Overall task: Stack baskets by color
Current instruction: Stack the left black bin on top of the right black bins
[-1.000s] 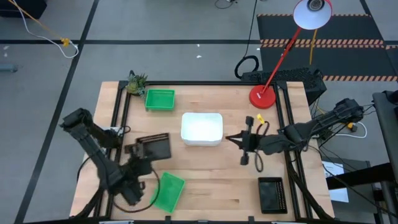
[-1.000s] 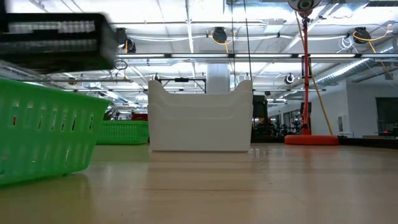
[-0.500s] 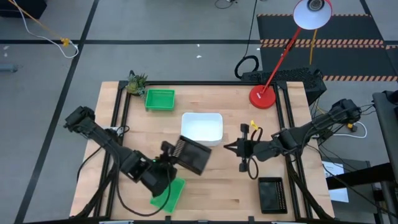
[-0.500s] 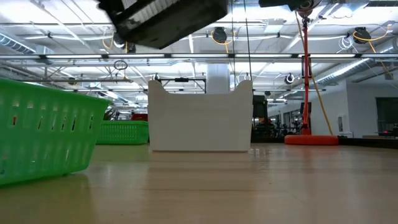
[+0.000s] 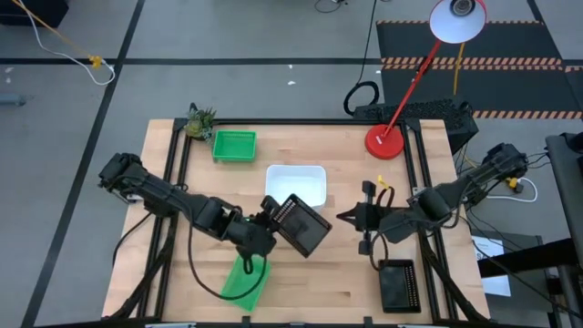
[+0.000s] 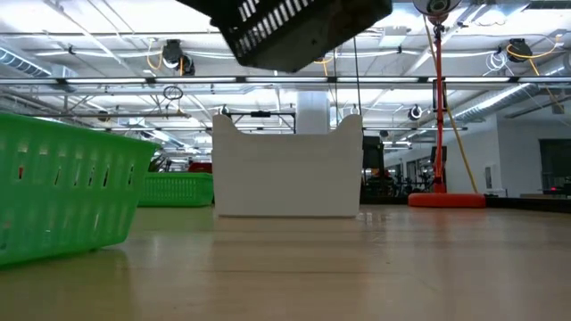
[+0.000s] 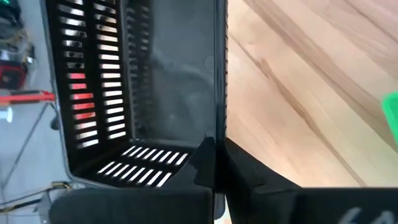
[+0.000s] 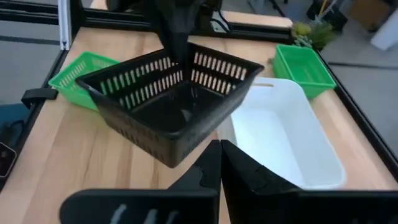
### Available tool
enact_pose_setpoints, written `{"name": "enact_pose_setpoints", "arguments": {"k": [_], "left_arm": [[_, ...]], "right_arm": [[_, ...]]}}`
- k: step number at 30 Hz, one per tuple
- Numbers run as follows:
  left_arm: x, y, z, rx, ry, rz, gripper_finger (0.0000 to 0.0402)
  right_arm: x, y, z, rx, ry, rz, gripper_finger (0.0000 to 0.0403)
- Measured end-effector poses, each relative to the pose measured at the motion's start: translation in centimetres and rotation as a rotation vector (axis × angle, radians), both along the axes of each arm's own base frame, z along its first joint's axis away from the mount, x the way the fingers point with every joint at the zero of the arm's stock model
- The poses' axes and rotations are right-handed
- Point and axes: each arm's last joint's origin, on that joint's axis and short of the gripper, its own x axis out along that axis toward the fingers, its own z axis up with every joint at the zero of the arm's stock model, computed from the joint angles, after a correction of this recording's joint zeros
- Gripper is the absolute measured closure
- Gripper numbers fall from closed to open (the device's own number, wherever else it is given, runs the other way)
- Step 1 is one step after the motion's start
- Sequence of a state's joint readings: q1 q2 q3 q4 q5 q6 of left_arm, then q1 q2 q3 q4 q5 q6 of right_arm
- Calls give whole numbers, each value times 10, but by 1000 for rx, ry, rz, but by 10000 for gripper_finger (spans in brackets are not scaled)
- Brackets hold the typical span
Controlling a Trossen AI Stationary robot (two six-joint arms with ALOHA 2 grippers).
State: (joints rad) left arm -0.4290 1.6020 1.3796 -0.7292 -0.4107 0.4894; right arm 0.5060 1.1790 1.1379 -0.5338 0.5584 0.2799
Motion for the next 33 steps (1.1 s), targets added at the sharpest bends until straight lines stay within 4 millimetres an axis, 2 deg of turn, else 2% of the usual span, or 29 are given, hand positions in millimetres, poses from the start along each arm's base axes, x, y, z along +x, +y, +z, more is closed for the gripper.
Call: {"name": "enact_pose_setpoints", "arguments": {"k": [4,11,17,23,29,33], "left_arm": [[6,-3,0,19,-29,-68,389],[22,-9,-20,88,13,-213,386],[40,-18,-33,146,-44,-333,394],[45,-19,-40,200,-35,-386,382],[49,-13,-40,165,-37,-407,394],[52,-9,-42,121,-31,-431,383]], "right_arm": [[5,-4,14,-33,59,-12,399],[42,-9,21,-114,143,24,342],[68,-26,23,24,298,91,298],[72,-44,13,106,470,98,297],[74,-53,9,121,515,131,299],[75,-58,10,114,504,147,299]]}}
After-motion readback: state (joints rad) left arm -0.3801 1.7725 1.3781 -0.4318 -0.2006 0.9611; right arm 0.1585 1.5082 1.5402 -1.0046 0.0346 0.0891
